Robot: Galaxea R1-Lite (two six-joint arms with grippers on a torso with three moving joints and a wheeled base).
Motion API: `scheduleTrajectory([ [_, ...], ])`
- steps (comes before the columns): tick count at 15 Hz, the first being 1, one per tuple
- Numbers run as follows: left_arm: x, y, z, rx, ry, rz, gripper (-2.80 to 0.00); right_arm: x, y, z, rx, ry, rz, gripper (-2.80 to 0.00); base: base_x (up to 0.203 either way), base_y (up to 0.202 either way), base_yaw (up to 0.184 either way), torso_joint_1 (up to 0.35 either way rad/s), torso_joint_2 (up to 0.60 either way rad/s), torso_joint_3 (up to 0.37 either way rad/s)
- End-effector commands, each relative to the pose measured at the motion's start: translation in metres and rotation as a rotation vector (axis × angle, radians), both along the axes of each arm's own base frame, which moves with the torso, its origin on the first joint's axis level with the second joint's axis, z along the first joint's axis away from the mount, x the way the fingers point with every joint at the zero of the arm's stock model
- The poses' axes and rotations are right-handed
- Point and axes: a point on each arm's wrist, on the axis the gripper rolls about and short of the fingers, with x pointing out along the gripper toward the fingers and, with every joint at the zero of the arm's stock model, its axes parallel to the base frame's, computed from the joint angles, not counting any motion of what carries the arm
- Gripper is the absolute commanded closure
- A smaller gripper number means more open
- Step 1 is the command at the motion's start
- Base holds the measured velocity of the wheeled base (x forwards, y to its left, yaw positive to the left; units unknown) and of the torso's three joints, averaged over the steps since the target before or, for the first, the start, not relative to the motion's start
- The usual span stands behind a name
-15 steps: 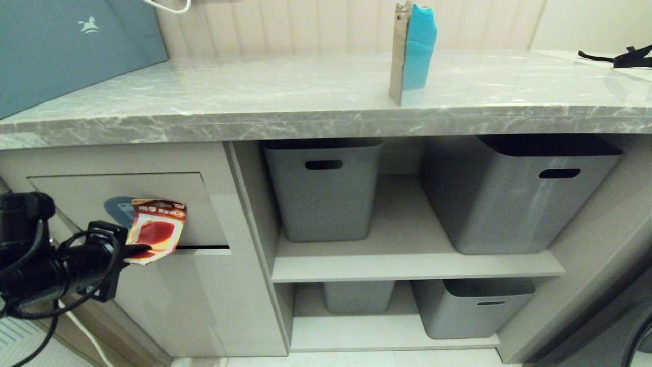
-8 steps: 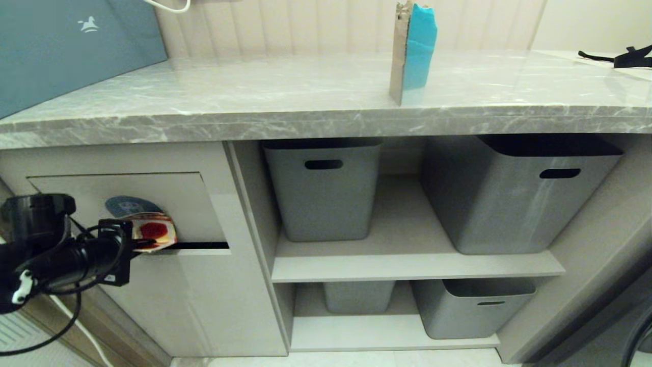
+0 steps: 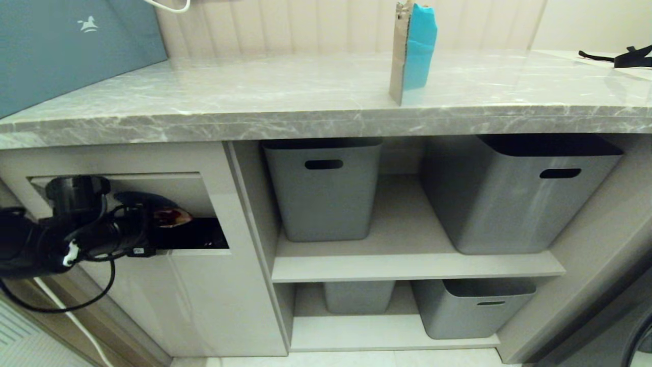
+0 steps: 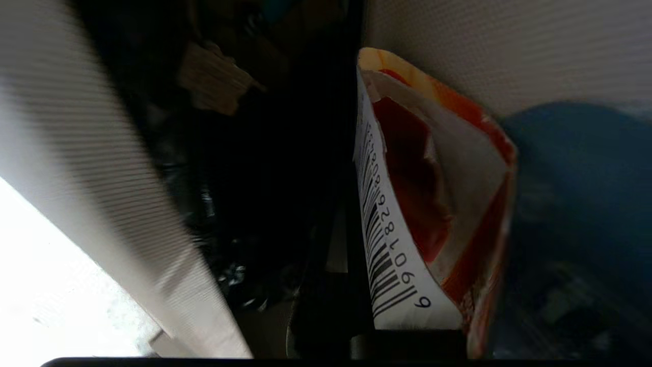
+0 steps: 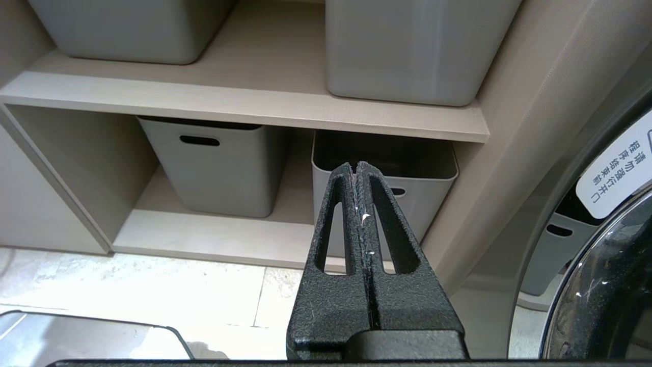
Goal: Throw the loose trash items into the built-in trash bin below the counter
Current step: Put the garbage in the trash can
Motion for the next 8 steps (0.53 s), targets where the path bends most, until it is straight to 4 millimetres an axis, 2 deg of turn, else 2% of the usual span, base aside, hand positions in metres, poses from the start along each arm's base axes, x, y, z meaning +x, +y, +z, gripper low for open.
scheduleTrajectory([
  [1,0.0127,-0.0068,-0.0072,-0.019,0.008,-0.013,0.0,-0.0001,0.0,0.0,-0.001,-0.002,0.001,0.0,0.0,0.0,0.0,0.0,0.0,0.0],
  [6,0.0206,-0.0111,-0.0148,-0.011,0.022,-0.007,0.0,-0.0001,0.0,0.0,0.0,-0.002,0.001,0.0,0.0,0.0,0.0,0.0,0.0,0.0],
  [7,0.0204,-0.0111,-0.0151,-0.01,0.023,-0.008,-2.8,-0.0001,0.0,-0.0001,-0.001,-0.001,0.001,0.0,0.0,0.0,0.0,0.0,0.0,0.0],
  [8,0.0202,-0.011,-0.0143,-0.007,0.021,-0.009,-2.8,-0.0001,0.0,0.0,-0.001,-0.002,0.001,0.0,0.0,0.0,0.0,0.0,0.0,0.0],
])
